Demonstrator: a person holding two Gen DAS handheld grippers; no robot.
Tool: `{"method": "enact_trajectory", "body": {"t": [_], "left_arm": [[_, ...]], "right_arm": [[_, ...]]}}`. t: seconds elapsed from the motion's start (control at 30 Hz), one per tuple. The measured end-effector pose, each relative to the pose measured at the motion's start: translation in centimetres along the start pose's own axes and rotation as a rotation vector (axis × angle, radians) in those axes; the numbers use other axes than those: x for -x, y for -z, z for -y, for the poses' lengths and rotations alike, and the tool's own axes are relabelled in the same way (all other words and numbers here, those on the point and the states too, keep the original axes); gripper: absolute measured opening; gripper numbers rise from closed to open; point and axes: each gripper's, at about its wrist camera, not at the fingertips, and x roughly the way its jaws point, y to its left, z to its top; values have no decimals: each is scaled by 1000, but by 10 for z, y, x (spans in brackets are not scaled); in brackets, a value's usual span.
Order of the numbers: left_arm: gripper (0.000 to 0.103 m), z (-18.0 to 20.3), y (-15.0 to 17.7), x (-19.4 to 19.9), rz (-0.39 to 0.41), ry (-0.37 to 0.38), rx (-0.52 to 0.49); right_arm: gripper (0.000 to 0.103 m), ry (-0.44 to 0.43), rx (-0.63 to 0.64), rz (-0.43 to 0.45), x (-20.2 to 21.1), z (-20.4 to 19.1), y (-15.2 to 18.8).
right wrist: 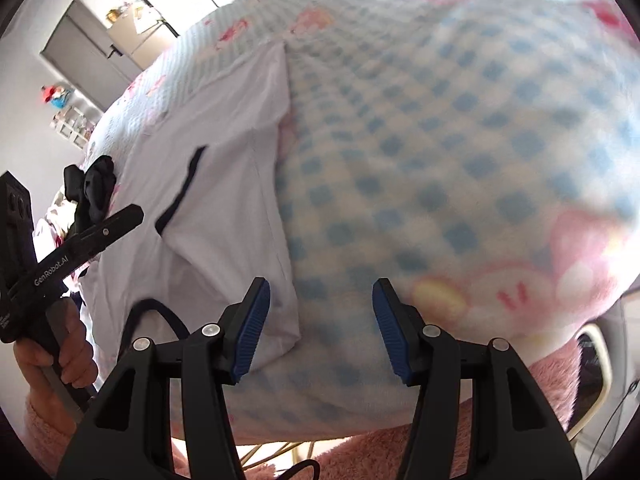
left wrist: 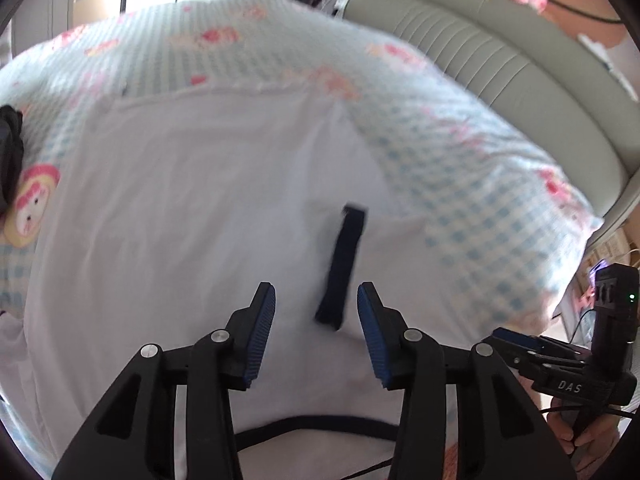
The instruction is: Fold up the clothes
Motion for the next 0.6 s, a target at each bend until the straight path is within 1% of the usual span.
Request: {"method": "enact_trajectory", "body": {"t": [0.07,0.1,0.17,0.2,0.23,0.3,0.33,0.4,0.47,0.53,0.6], "left_arm": [[42,13,0,2,34,39,-33],[41,20,0,-3,30,51,-52],[39,31,4,-18,-9,62,-75],[39,33,7,-28,-35,51,-81],[38,33,12,-36,-63,20,-92],[30,31,22,-50,-112,-44,-114],[30,27,25,-49,-100,-78,-131],[28,21,29,-40,-69,-96,-145],[29,14,29,-31,-61,-70,-111],[29,14,28,-25,-42,-14,-81],[29,21,29,-24,-36,29,-79]], "right_arm": [[55,1,3,0,-6,-4,-4],[55,6,9,-9,-12,-7,-6],[55,18,17,-29,-26,-14,-10],[55,46,10,-54,-35,-15,-8],[55,70,8,-71,-43,-15,-6],[55,93,19,-56,-43,-15,-2],[55,116,37,-51,-39,-15,-1],[55,161,73,-38,-32,-16,2],[55,194,115,-7,-20,-25,4],[55,148,122,36,-9,-30,5],[55,91,121,43,-12,-38,0]]}}
